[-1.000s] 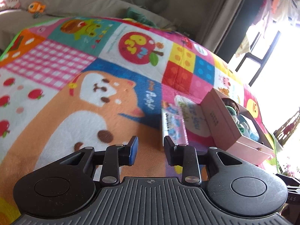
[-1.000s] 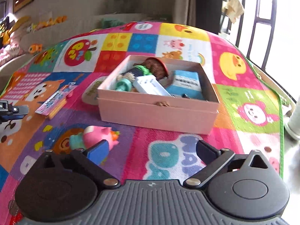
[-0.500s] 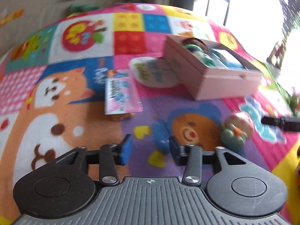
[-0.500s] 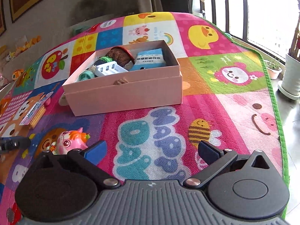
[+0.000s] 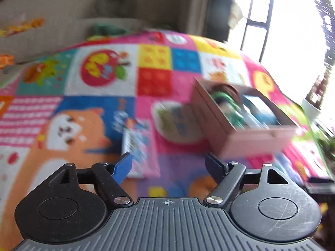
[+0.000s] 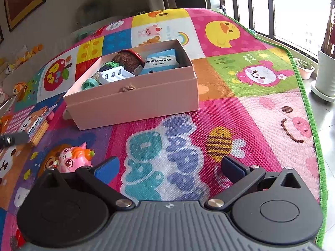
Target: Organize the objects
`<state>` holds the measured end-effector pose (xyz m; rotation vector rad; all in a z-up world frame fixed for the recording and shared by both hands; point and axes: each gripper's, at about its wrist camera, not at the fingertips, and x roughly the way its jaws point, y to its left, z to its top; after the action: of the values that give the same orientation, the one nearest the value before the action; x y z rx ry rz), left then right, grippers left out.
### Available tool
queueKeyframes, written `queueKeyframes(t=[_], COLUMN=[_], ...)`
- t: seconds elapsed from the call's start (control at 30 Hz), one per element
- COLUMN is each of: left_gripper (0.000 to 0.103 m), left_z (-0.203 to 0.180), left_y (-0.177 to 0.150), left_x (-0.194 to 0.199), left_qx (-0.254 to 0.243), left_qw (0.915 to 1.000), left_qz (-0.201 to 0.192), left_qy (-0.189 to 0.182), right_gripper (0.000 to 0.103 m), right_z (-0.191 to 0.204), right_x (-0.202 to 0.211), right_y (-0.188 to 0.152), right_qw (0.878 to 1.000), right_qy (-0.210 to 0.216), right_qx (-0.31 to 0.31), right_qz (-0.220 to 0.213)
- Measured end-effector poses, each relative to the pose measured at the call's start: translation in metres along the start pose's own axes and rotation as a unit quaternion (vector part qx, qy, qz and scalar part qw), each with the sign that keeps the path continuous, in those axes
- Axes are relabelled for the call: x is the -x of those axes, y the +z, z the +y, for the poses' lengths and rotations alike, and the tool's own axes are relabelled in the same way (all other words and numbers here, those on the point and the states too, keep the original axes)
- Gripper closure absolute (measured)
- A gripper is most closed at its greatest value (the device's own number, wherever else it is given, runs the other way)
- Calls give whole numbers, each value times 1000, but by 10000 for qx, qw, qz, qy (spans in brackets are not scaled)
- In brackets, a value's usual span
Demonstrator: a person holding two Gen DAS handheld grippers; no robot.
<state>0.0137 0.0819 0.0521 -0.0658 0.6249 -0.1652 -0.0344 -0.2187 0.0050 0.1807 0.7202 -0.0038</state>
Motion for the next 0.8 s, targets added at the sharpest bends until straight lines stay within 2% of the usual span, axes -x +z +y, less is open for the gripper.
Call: queueKeyframes(t=[0.1,0.2,0.27,0.3,0.33,0.43,0.53,0.63,0.8], left_gripper=[21,23,32,51,55,55,55,55,55], left_z=[9,17,18,18,18,19,19,15,13], left_y=[15,18,17,16,14,10,2,-9,-18], left_x=[-33,-61,-72,-77,-80,-71,-56,-41,-30], left_qx=[31,226,293,253,236,188,88,-21,9], left_qw=[9990,9980,9976,9972,9964,9962,9956,9954,9959], left_qz=[198,460,484,554,654,782,922,952,899], left_qy=[387,366,390,424,481,343,133,50,41], right_gripper=[0,0,0,0,0,0,0,0,0], right_z=[10,19,22,22,21,19,24,55,104], right_x=[-3,-6,-6,-6,-5,-2,13,20,13], right_y=[0,-2,-3,-3,-3,-1,0,1,2], right_qw=[9993,9978,9972,9971,9973,9980,9965,9876,9716], right_qy=[-190,-311,-298,-278,-266,-81,582,1055,1115], right_qx=[290,566,665,675,662,607,604,1161,2086], right_qz=[99,177,191,191,189,151,-9,14,-9])
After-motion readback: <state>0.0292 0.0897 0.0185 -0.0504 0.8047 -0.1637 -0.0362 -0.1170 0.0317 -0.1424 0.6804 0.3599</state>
